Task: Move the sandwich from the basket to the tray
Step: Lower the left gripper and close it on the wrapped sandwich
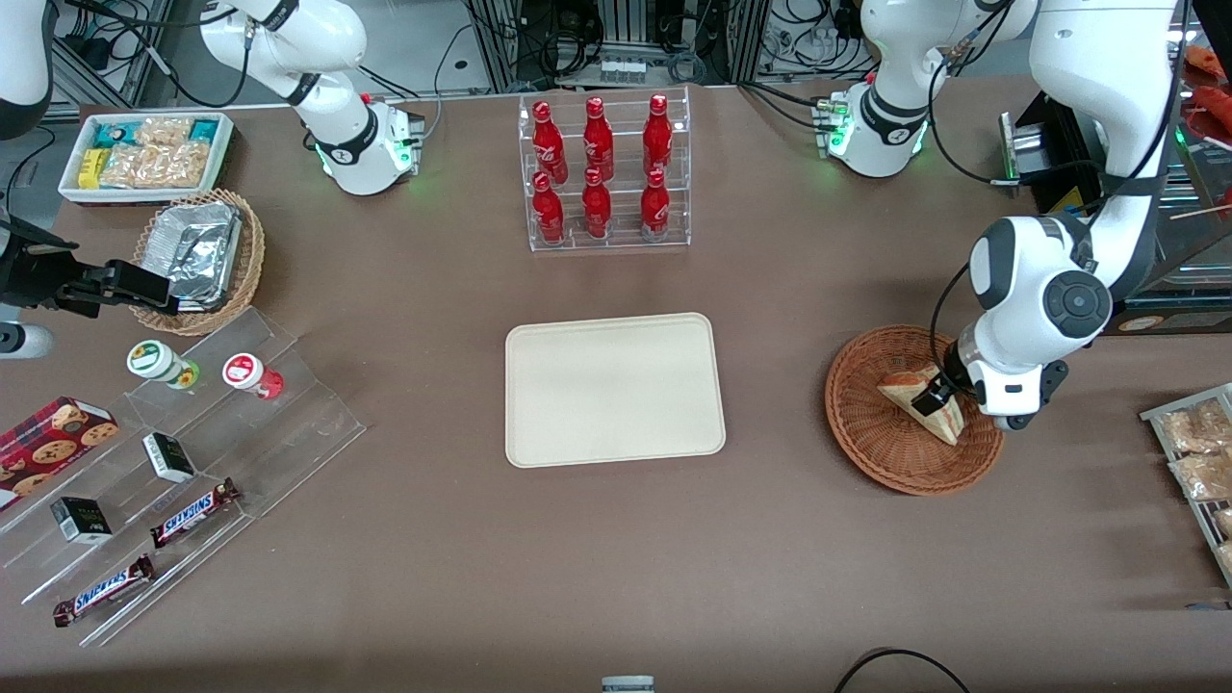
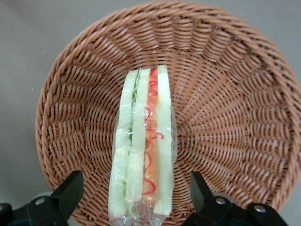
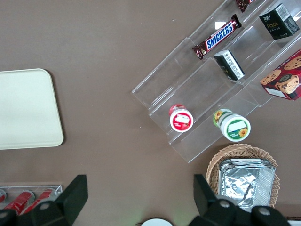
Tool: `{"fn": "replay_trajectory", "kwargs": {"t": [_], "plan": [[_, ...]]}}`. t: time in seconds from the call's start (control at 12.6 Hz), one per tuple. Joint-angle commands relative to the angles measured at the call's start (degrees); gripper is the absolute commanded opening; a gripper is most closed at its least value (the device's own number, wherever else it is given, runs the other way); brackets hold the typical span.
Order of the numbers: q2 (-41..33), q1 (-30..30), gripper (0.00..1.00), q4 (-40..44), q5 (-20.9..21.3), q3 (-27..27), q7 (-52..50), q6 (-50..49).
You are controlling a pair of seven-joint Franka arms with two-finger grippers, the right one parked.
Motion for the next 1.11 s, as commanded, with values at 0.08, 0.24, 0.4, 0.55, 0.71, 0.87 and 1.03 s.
{"fn": "replay_trajectory", "kwargs": {"t": [0.08, 0.24, 0.4, 0.55, 0.71, 0.87, 1.03], "plan": [[1.12, -0.23, 0.97, -0.94, -0.96, -0.11, -1.84, 1.7], [1.48, -0.49, 0.46, -0.94, -1.67, -0.11, -4.38, 2.06], [1.22, -0.84, 0.0, -0.85, -1.67, -0.11, -5.71, 1.54], [0.43, -0.84, 0.0, 0.02, -1.58, -0.11, -5.53, -0.83], [-0.89, -0.84, 0.0, 2.39, -1.41, -0.11, -4.57, -5.39], [-1.77, -0.84, 0.0, 5.9, -0.53, -1.42, -4.39, -10.57], [-1.34, -0.93, 0.0, 9.24, 0.17, -3.53, -0.47, -14.97]]}}
